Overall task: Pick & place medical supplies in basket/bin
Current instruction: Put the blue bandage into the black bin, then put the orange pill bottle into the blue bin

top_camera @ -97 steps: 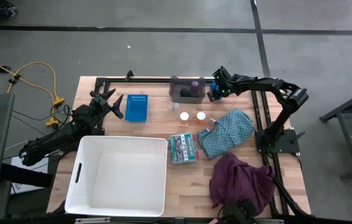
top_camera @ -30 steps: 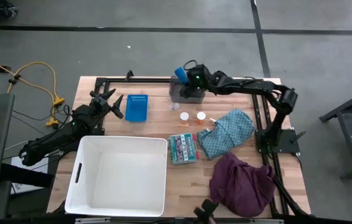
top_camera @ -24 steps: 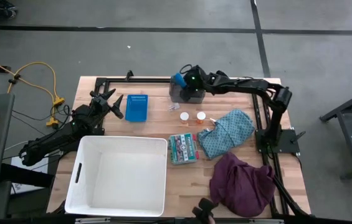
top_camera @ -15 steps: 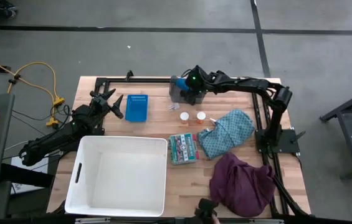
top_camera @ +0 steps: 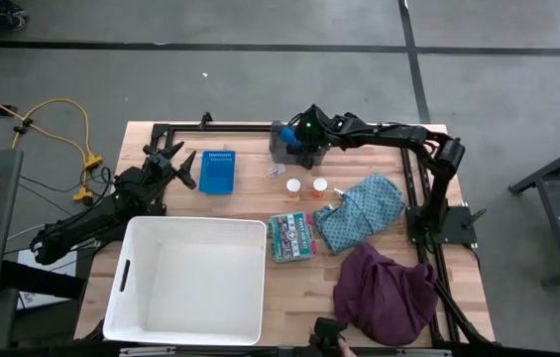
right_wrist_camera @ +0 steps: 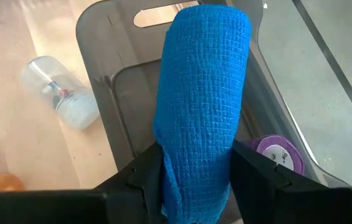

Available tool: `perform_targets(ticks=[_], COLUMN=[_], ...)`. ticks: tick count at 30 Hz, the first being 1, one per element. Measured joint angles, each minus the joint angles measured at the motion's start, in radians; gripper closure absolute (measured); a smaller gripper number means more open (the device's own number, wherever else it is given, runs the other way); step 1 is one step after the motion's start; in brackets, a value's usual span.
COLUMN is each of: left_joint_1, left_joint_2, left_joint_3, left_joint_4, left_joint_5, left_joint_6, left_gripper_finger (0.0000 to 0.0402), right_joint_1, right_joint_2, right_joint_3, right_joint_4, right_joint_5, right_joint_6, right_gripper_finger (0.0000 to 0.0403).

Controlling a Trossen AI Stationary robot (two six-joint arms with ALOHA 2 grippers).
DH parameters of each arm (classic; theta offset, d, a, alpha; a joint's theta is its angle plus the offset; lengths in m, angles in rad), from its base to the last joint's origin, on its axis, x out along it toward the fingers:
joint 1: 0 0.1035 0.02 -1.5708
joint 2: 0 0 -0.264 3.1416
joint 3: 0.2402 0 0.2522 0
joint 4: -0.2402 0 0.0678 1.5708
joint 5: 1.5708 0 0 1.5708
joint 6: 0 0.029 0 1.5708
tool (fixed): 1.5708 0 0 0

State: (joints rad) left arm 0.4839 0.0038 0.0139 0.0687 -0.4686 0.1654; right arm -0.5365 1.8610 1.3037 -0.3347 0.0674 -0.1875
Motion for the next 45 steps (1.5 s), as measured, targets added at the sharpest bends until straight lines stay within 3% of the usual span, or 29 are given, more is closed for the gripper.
perform_targets(ticks=[15, 38, 45], left_joint_1=[0.000, 0.000, 0.000], left_joint_2=[0.000, 0.000, 0.000], left_joint_3=[0.000, 0.000, 0.000], left_joint_4=[0.000, 0.000, 0.000], left_joint_5=[0.000, 0.000, 0.000], left_joint_6=[0.000, 0.000, 0.000], left_gripper_finger=[0.0185, 0.0185, 0.0185], right_joint_1=[0.000, -0.006, -0.054], right_joint_2=[0.000, -0.003, -0.096], right_joint_3=[0.000, -0.001, -0.002], right_joint_4=[0.032, 0.071, 0.077], right_joint_5=[-0.046, -0.042, -0.159], right_joint_6=[0.003, 0.008, 0.026], right_gripper_finger=[0.0188, 0.0186, 0.0186])
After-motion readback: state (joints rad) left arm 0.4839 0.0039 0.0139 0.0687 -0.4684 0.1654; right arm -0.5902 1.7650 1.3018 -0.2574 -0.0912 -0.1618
